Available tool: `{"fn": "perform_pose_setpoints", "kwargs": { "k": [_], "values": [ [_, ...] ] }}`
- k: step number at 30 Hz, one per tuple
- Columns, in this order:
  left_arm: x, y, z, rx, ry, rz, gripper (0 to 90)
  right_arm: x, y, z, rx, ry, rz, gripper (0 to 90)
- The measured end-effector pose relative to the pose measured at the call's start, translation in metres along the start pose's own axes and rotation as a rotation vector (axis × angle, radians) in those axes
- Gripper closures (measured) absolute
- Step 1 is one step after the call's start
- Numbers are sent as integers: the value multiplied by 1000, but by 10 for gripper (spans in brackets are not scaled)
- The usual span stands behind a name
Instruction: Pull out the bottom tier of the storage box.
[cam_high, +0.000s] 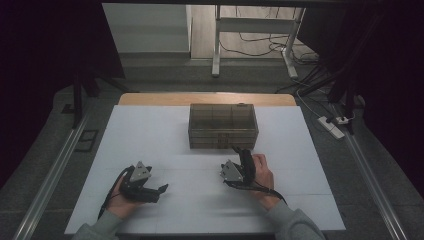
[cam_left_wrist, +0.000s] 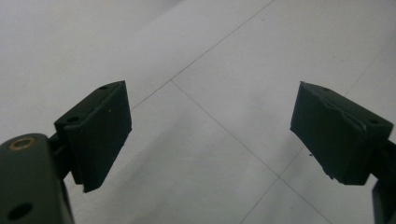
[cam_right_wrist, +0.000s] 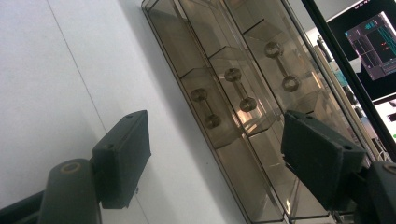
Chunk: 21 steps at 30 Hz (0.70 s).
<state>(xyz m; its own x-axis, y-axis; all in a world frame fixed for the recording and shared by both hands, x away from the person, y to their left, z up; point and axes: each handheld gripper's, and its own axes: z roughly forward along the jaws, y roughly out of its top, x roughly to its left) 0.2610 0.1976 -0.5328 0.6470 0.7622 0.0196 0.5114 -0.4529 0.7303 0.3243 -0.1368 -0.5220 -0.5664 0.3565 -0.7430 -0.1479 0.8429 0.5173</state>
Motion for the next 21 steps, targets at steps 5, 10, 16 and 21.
{"fn": "perform_pose_setpoints", "kwargs": {
  "k": [5, 10, 16, 21],
  "values": [
    [0, 0, 0, 1, 0, 1, 126, -1, 0, 3, 6, -2, -13, 235],
    [0, 0, 0, 2, 0, 1, 126, -2, 0, 5, 7, -5, -11, 236],
    [0, 0, 0, -1, 4, -4, 124, -2, 1, 9, 8, -6, -11, 237],
    [0, 0, 0, 2, 2, 0, 124, -3, 2, 12, 8, -10, -16, 237]
  ]
}}
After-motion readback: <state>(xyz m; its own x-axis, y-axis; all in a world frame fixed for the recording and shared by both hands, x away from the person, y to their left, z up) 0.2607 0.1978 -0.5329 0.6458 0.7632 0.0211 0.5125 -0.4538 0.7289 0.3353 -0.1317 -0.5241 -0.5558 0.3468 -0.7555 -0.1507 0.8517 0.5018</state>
